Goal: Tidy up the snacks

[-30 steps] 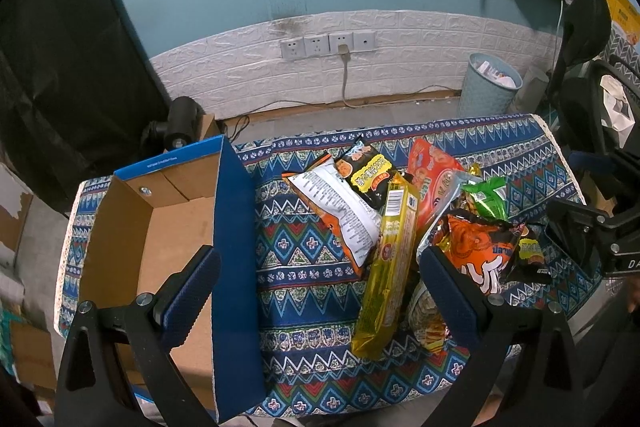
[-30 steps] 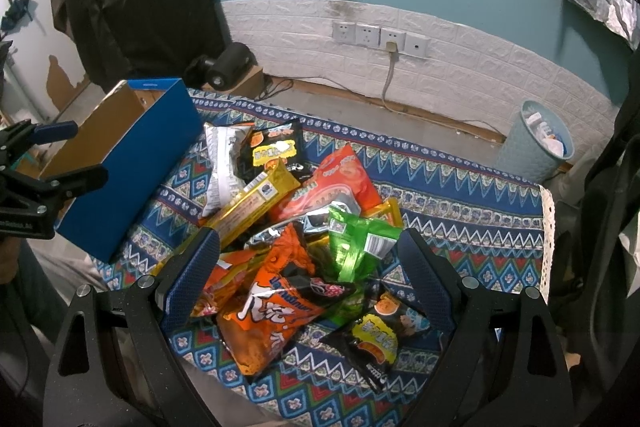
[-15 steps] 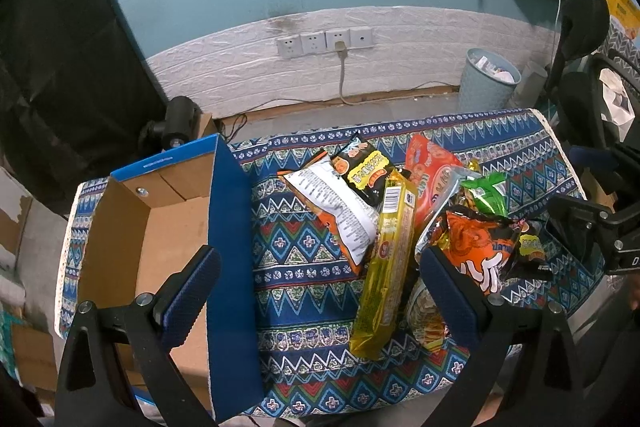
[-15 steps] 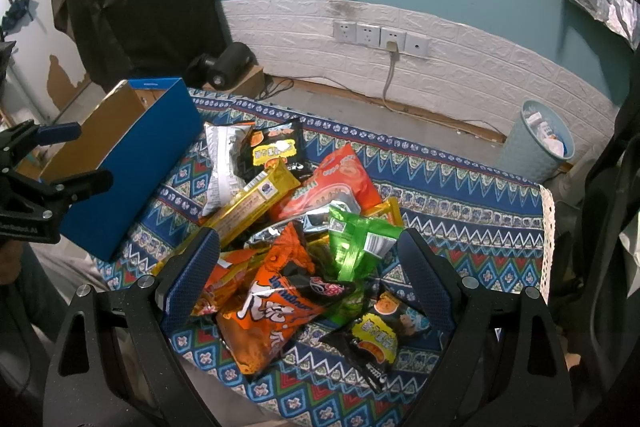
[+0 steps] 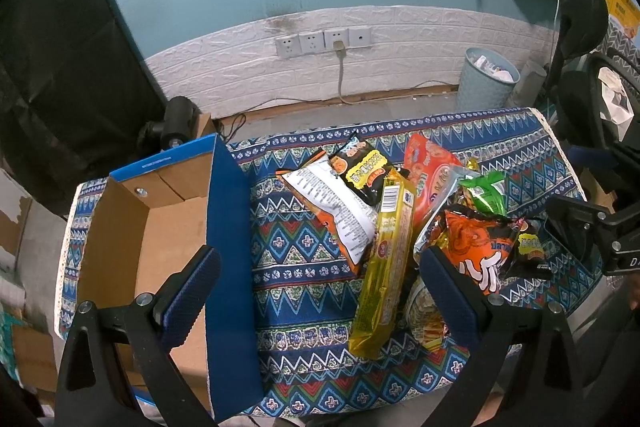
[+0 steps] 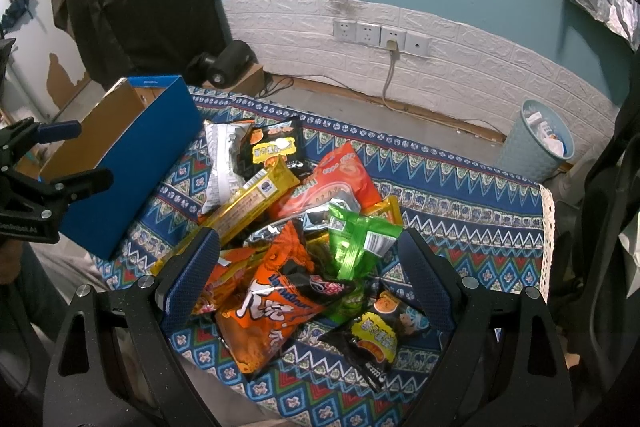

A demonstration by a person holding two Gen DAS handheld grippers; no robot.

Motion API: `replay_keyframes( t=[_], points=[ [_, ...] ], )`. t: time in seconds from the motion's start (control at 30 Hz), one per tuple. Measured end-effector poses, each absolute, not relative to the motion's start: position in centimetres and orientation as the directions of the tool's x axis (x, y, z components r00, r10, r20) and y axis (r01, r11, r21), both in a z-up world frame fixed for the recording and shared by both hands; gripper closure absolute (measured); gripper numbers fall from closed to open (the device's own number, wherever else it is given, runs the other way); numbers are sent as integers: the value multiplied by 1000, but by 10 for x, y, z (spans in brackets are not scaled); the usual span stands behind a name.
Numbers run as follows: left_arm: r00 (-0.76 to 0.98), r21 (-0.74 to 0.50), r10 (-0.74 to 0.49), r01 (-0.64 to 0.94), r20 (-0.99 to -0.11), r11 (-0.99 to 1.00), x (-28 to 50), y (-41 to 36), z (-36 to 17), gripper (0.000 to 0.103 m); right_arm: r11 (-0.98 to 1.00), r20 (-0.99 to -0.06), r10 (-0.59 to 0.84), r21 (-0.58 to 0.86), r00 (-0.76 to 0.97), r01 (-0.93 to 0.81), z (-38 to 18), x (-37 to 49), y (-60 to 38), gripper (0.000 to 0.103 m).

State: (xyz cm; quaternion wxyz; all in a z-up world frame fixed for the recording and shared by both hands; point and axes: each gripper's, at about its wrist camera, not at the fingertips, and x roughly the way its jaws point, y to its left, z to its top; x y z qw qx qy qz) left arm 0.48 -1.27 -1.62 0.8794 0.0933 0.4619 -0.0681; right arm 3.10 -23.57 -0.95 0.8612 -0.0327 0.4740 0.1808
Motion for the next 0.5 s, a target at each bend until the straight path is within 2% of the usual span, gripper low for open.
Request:
replay_keyframes(
  t=[0.5],
  points=[
    [563,103,-34,210,-826,972,4,-14,-17,2,934,-834,272,109,480,-340,-11,31,-237,14]
  ],
)
